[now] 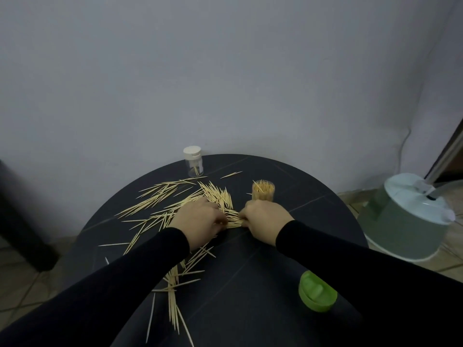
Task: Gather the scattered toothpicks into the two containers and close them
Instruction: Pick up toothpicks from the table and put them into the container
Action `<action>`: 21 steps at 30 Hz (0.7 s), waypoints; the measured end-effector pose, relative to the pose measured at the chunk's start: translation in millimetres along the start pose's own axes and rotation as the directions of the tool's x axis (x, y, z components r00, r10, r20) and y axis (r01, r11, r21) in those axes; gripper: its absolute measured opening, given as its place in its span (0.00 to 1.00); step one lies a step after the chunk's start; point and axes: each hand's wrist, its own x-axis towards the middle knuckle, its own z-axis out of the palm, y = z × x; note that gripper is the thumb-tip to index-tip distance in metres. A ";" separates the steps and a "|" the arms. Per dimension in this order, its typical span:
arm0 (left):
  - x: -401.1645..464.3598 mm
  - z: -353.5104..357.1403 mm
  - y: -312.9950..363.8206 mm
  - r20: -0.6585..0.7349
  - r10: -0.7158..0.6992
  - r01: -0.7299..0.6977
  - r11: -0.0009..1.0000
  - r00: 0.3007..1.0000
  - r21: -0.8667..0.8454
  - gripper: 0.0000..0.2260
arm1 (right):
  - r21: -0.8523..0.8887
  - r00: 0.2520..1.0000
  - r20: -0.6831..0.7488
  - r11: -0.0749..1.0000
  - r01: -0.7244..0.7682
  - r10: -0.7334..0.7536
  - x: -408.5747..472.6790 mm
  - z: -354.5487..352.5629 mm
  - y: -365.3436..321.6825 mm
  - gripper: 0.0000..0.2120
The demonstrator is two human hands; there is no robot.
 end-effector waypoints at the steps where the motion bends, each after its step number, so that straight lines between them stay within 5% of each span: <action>1: 0.2 0.8 0.5 -0.002 -0.004 0.004 1.000 1.000 -0.003 0.12 | 0.004 1.000 0.009 1.000 -0.003 0.003 0.3 -0.1 0.8 0.10; 15: -1.8 0.9 11.3 -0.060 -0.020 0.022 0.999 0.998 0.043 0.12 | 0.021 0.999 -0.023 0.999 -0.048 0.049 -9.5 -7.5 3.6 0.09; 21: 0.8 -2.3 8.6 -0.137 -0.093 0.083 0.994 0.986 -0.076 0.08 | 0.218 0.980 -0.165 0.973 -0.077 0.114 -20.2 -25.0 5.6 0.08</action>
